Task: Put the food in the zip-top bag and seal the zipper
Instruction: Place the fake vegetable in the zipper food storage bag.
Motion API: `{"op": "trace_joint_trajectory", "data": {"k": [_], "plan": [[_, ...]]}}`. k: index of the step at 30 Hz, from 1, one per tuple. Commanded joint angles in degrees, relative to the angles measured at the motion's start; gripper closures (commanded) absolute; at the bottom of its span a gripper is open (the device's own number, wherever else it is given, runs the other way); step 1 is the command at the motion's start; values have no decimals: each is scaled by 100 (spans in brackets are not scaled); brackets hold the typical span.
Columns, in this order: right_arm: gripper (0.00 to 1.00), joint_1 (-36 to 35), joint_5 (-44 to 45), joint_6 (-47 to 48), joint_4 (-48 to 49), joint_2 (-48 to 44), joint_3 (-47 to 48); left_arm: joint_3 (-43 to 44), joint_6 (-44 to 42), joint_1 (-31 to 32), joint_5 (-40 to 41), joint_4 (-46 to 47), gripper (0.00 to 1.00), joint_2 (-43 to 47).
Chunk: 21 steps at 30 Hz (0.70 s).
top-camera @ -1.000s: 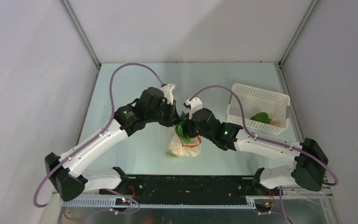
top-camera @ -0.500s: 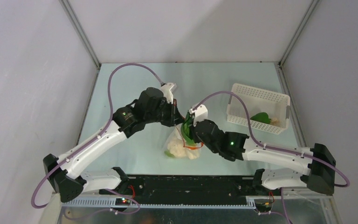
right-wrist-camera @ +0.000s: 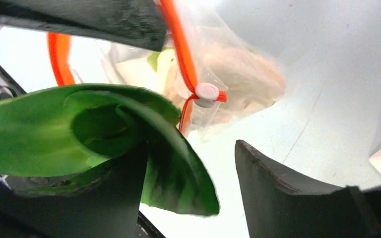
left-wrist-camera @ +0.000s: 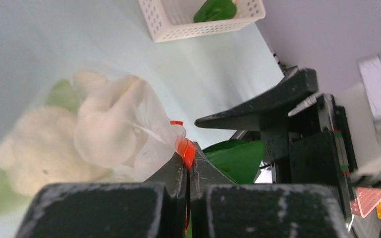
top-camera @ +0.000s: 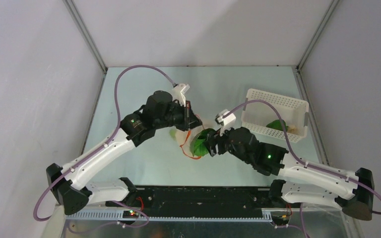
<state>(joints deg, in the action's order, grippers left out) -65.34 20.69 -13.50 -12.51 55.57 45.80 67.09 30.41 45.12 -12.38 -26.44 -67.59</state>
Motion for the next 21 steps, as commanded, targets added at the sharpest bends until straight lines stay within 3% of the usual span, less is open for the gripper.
{"op": "trace_joint_trajectory", "data": {"k": [1,14,19,21], "plan": [[29,536,-840,-565,-119,-297,-111,-73,-27,-27,-325,997,100,298],[15,1220,-1296,-971,638,-948,-247,9,479,-111,-127,1038,100,-15],[2,1418,-1230,-1038,635,-1193,-247,62,570,-193,-268,1101,100,-211],[1,1515,-1215,-1092,592,-1283,-256,41,578,-213,-297,1115,100,-245]]}}
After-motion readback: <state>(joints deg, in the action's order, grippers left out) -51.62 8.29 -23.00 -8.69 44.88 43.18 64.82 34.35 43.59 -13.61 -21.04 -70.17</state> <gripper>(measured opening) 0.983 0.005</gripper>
